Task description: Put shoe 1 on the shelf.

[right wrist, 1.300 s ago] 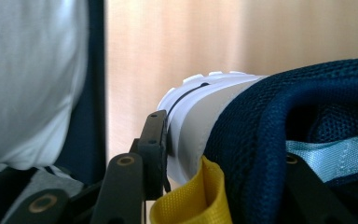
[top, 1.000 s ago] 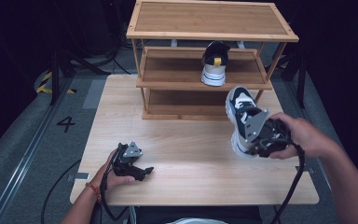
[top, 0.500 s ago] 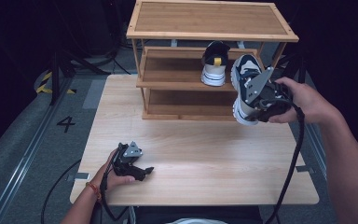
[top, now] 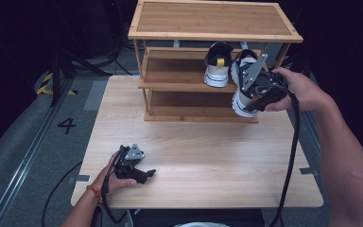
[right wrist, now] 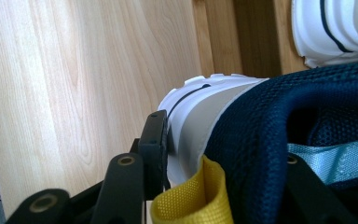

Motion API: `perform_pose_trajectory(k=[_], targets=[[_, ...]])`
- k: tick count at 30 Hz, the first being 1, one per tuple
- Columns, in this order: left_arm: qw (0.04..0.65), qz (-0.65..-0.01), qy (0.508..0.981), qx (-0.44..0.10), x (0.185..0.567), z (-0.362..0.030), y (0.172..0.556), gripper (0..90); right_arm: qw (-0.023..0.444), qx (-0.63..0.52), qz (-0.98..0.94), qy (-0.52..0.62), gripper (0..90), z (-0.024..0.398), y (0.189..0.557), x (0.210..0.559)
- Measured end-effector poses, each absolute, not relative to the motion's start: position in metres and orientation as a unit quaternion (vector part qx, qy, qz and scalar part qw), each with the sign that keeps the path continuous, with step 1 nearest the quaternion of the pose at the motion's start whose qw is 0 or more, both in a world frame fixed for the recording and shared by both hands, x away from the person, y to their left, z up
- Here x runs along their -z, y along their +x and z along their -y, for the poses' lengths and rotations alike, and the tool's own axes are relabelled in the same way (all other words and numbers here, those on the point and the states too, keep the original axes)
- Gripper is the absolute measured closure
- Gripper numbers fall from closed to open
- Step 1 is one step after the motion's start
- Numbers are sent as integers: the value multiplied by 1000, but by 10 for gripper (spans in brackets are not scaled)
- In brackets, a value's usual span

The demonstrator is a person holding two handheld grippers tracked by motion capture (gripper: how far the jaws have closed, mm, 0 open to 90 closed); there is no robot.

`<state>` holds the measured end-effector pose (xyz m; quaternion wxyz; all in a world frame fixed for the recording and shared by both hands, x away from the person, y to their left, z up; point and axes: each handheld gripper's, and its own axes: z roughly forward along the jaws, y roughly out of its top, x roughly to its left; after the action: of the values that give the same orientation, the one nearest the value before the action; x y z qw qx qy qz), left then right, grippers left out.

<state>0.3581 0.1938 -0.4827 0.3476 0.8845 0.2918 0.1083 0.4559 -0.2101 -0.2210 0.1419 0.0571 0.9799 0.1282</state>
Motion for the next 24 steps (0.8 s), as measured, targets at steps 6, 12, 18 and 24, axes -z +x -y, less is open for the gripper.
perform_pose_trajectory(k=[6,12,18,24], targets=[[348,-291,885,-108,483,-194,358,127,129,-126,-981,70,623,206,475,219],[348,-290,885,-107,483,-194,358,127,129,-114,-982,75,615,201,493,216],[348,-288,886,-106,483,-195,357,127,126,-113,-983,71,606,196,505,214],[348,-287,886,-105,483,-195,357,127,141,-84,-983,79,580,193,515,213]])
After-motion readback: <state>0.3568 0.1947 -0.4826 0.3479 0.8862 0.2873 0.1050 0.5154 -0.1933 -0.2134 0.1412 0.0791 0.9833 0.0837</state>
